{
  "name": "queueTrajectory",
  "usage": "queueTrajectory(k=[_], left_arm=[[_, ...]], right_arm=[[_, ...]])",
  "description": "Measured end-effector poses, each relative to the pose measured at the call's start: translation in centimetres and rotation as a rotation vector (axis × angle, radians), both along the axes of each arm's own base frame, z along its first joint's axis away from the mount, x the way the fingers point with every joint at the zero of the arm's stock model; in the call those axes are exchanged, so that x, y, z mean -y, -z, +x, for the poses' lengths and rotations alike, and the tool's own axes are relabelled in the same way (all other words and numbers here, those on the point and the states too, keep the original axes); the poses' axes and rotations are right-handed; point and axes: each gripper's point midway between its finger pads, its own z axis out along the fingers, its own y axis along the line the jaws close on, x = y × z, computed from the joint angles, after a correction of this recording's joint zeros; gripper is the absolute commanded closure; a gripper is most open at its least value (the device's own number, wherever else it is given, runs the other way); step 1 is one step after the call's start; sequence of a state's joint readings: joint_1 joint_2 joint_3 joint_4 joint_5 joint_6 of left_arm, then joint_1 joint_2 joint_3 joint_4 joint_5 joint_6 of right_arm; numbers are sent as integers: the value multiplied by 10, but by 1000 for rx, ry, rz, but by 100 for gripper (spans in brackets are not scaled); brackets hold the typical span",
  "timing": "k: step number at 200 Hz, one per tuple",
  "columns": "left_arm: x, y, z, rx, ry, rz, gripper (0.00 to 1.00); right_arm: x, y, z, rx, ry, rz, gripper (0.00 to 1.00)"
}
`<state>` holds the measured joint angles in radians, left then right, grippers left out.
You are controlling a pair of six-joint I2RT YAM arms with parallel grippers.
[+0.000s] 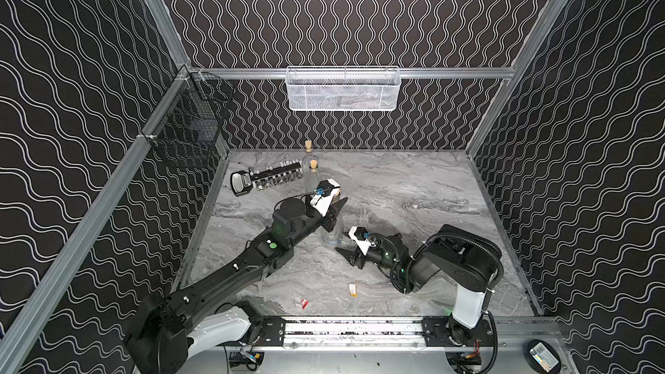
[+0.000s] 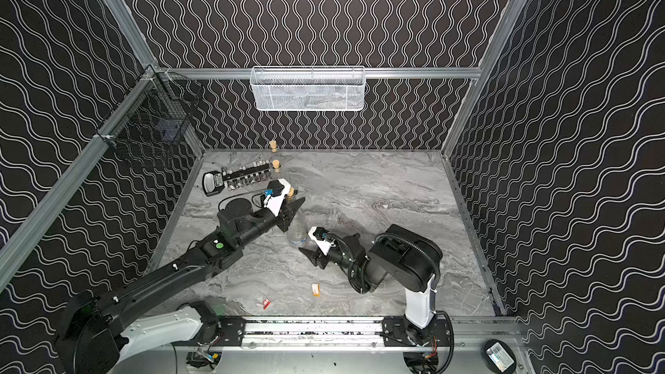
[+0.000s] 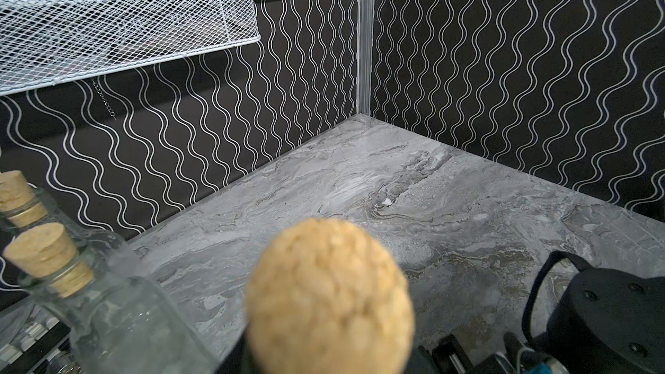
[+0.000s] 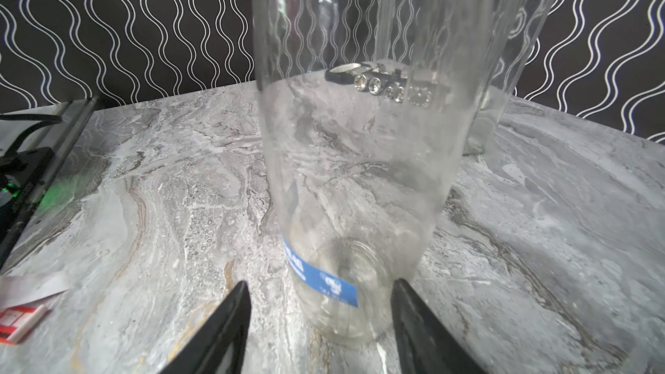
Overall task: Remove the label from the bottle
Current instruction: Hold the bottle at the center of the board.
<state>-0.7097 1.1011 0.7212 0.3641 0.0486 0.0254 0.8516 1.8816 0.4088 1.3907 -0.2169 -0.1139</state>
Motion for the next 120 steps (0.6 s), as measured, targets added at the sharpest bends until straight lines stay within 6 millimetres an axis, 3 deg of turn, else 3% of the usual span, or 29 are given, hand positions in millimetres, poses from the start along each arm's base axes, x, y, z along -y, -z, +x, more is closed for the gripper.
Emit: queueTrajectory(k=[120], left_arm=[[-3, 0, 2, 17, -16, -19, 100]], right_arm=[[-8, 4, -13, -2, -33, -19, 38]])
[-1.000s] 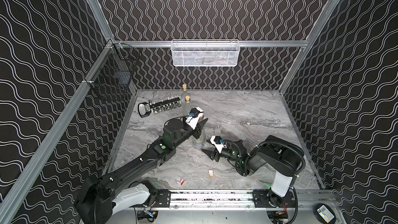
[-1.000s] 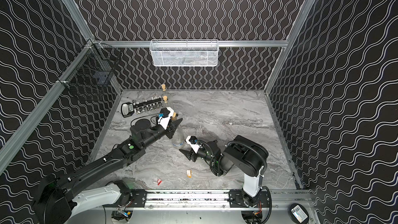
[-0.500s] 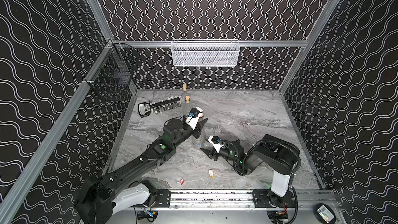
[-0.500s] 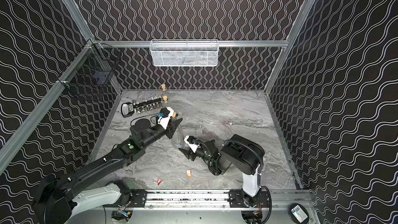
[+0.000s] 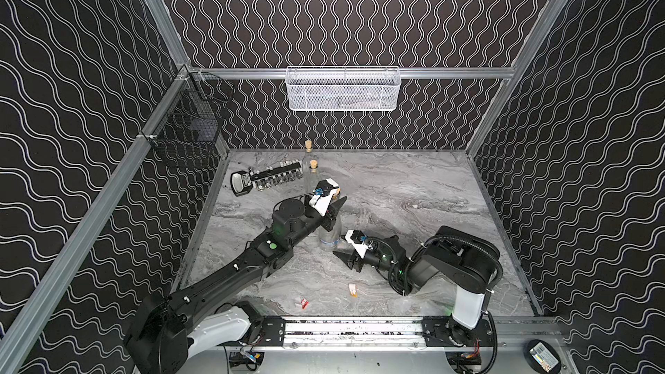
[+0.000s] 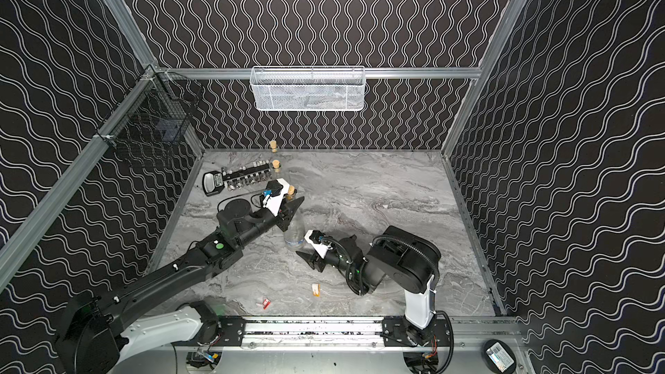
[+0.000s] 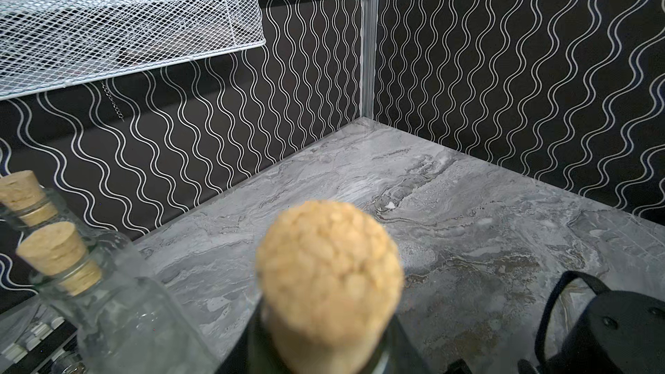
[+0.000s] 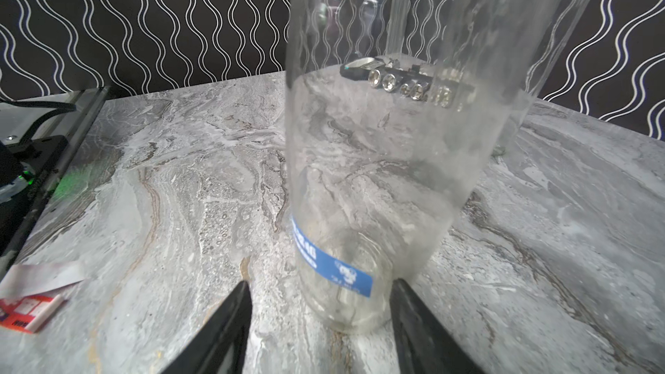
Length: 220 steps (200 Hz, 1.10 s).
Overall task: Remove the label from the bottle
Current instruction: Hold the bottle at the center of the board.
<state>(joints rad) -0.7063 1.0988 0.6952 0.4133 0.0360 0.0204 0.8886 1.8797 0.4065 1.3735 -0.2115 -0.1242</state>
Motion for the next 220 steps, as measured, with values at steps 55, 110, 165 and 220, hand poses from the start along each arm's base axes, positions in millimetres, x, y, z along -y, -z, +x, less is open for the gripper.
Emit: queueTrajectory(k=[55, 110, 165, 220], left_arm=[[-4, 0, -3, 21, -26, -73, 100], [16, 0, -17, 72, 19, -37, 100], [16, 0, -12, 67, -10, -49, 100], [13, 1, -10, 44, -47, -68, 100]], right_arm=[[6, -7, 3, 14, 36, 7, 38], [15, -5, 4, 18, 74, -7, 37], [16, -2, 4, 15, 76, -14, 38], [17, -1, 3, 11, 77, -15, 38]])
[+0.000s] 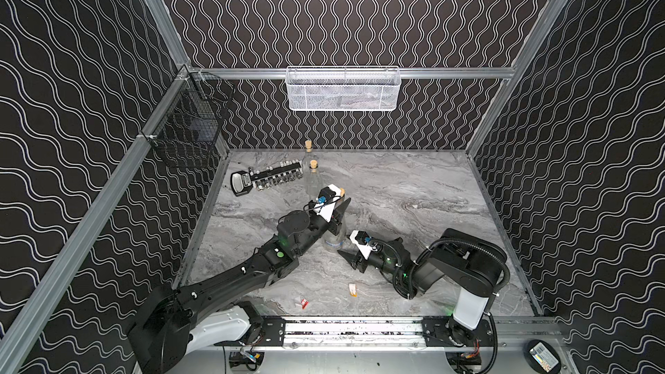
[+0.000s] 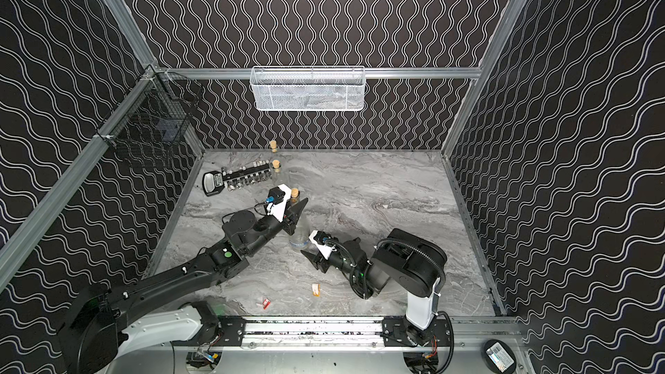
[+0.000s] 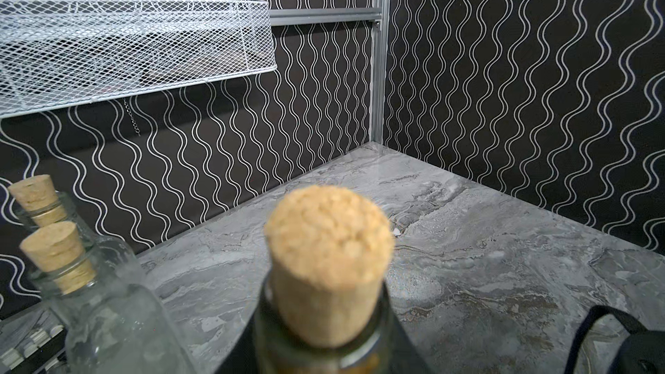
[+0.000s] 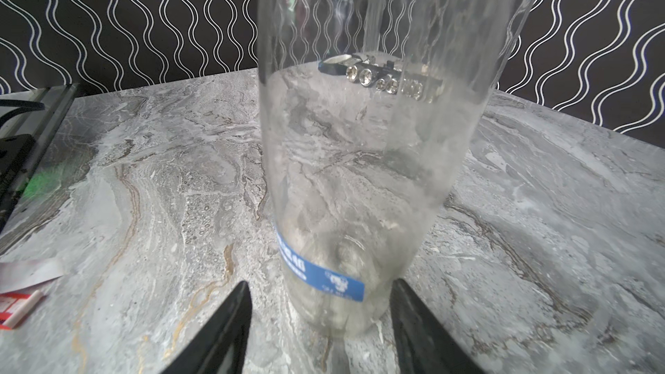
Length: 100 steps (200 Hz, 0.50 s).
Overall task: Remove the label from the bottle
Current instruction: Hold the bottle at the center of the board.
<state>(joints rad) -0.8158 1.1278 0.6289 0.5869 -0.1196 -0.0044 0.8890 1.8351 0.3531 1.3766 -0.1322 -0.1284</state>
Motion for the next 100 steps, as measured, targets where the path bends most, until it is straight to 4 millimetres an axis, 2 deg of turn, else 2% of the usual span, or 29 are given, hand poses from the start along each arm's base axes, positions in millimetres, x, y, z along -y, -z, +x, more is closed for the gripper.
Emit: queueTrajectory(k=[100], left_arm=[[5, 2, -2, 8, 27, -32, 100]], right_arm=[[8, 5, -3, -11, 16, -5, 38]])
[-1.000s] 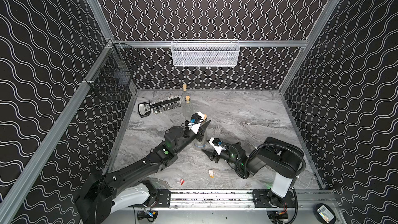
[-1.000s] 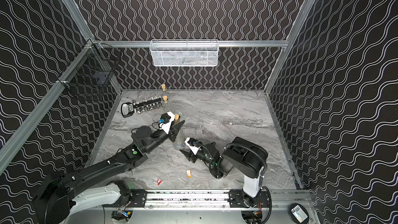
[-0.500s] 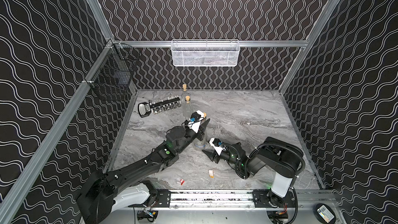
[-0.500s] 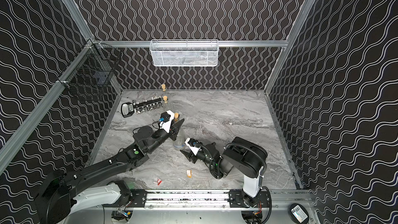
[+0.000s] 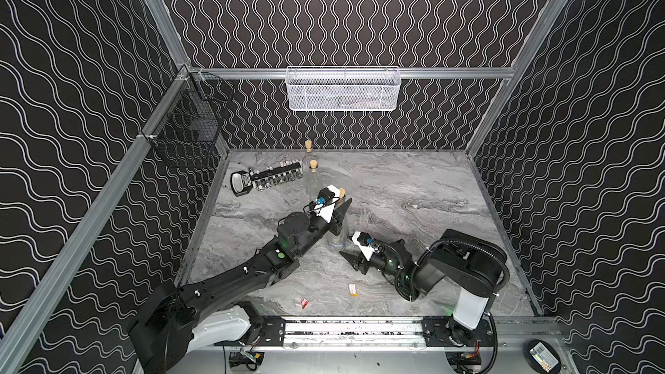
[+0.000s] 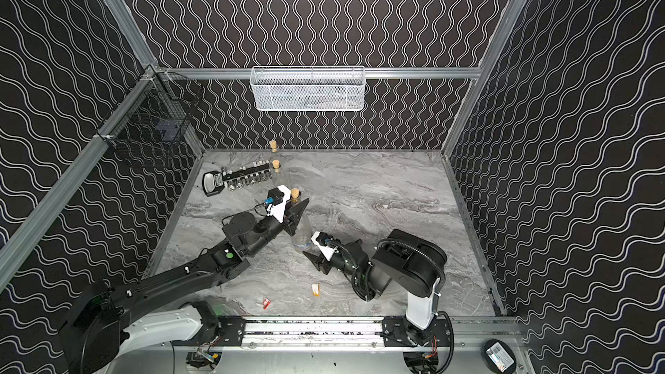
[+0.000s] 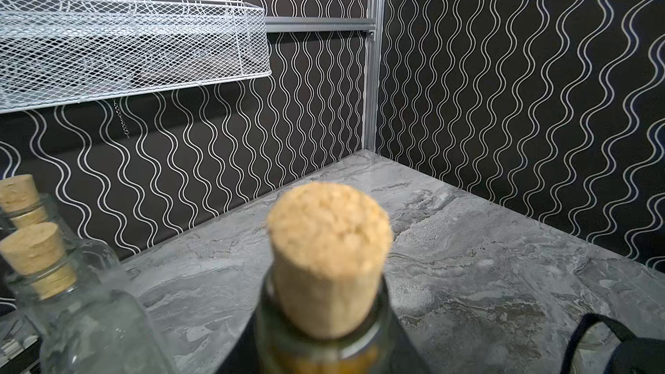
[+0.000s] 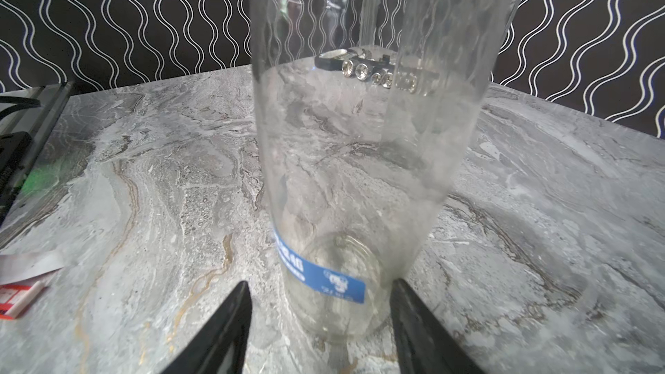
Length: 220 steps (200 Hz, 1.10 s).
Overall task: Remove the label from the bottle
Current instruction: Hold the bottle at the center of the board.
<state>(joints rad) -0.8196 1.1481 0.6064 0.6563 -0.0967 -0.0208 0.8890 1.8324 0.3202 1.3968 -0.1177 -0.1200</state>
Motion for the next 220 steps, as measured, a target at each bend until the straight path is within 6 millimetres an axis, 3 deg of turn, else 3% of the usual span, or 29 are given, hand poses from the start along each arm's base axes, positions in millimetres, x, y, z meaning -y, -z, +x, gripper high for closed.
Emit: queueTrajectory(k=[83, 220], left_arm=[[12, 2, -11, 34, 3, 31, 100], [9, 6, -13, 35, -40, 16, 100]], right_arm=[[3, -4, 2, 4, 22, 7, 38], [-1, -7, -9, 15, 25, -5, 42]])
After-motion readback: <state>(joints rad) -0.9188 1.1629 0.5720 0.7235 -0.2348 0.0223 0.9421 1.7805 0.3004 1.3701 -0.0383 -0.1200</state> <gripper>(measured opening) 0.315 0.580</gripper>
